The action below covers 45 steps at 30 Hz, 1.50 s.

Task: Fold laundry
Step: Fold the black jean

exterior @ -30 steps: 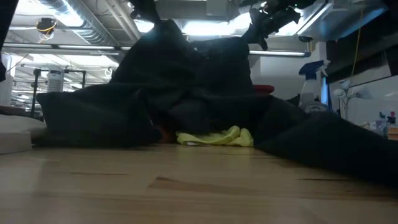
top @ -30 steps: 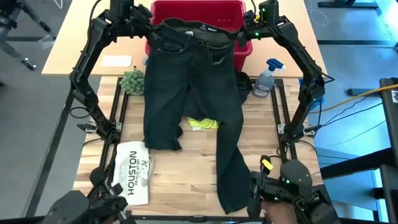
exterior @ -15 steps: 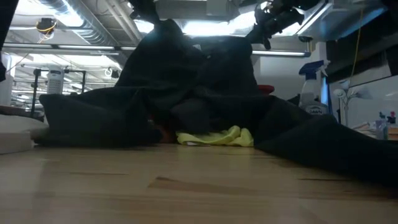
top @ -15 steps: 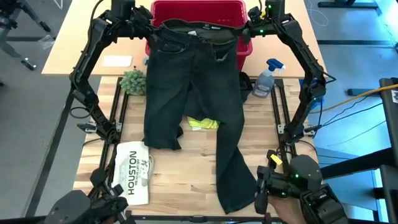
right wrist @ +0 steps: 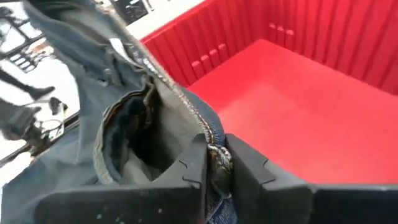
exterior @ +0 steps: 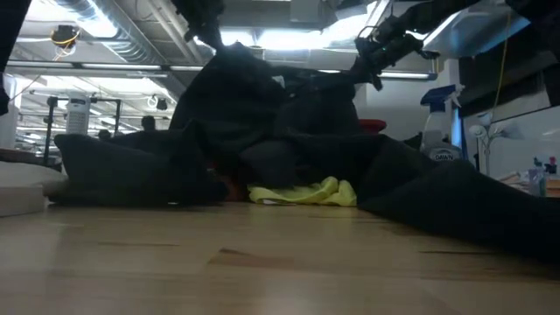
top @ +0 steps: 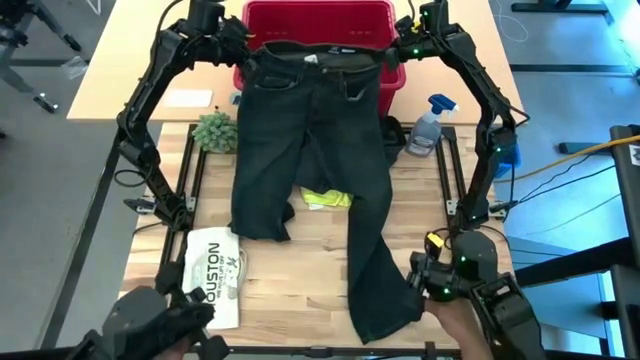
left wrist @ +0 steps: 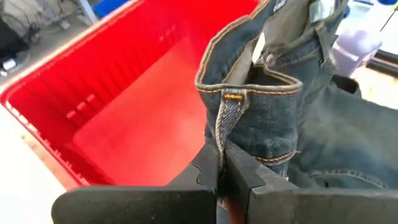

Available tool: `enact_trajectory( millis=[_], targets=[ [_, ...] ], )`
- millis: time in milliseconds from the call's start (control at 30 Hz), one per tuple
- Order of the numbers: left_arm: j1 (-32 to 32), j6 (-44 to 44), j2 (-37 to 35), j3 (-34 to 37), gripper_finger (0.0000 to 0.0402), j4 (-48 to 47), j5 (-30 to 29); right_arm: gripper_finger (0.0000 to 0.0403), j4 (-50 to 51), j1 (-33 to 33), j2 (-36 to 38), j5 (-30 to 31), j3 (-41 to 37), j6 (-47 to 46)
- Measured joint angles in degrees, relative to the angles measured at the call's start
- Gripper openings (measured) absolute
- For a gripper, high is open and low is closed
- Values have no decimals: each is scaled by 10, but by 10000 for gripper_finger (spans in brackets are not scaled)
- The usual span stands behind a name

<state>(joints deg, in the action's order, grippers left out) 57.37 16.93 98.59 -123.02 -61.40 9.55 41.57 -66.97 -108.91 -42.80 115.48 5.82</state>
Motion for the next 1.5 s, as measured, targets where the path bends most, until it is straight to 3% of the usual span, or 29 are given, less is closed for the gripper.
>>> enact_trajectory(
  millis=[167, 500, 633, 833, 933, 1167, 1500],
  targets=[
    [7, 0, 0, 6, 0, 3, -2, 113, -14, -20, -1, -30, 0, 18],
    [23, 4, 0, 6, 0, 6, -2, 327, 31, -60, -1, -198, 0, 24],
    [24, 4, 0, 6, 0, 6, -3, 391, 93, -48, -1, -180, 0, 80],
    [24, 2, 0, 6, 0, 5, -3, 366, 49, 0, -1, -114, -30, 115],
    [24, 0, 0, 6, 0, 5, -2, 361, 24, 12, -1, -31, -47, 125],
    [24, 2, 0, 6, 0, 3, -3, 360, -20, 16, -1, 65, -68, 125],
    [24, 15, 0, 6, 0, 4, -3, 360, -72, -2, -6, 7, -73, 137]
  ],
)
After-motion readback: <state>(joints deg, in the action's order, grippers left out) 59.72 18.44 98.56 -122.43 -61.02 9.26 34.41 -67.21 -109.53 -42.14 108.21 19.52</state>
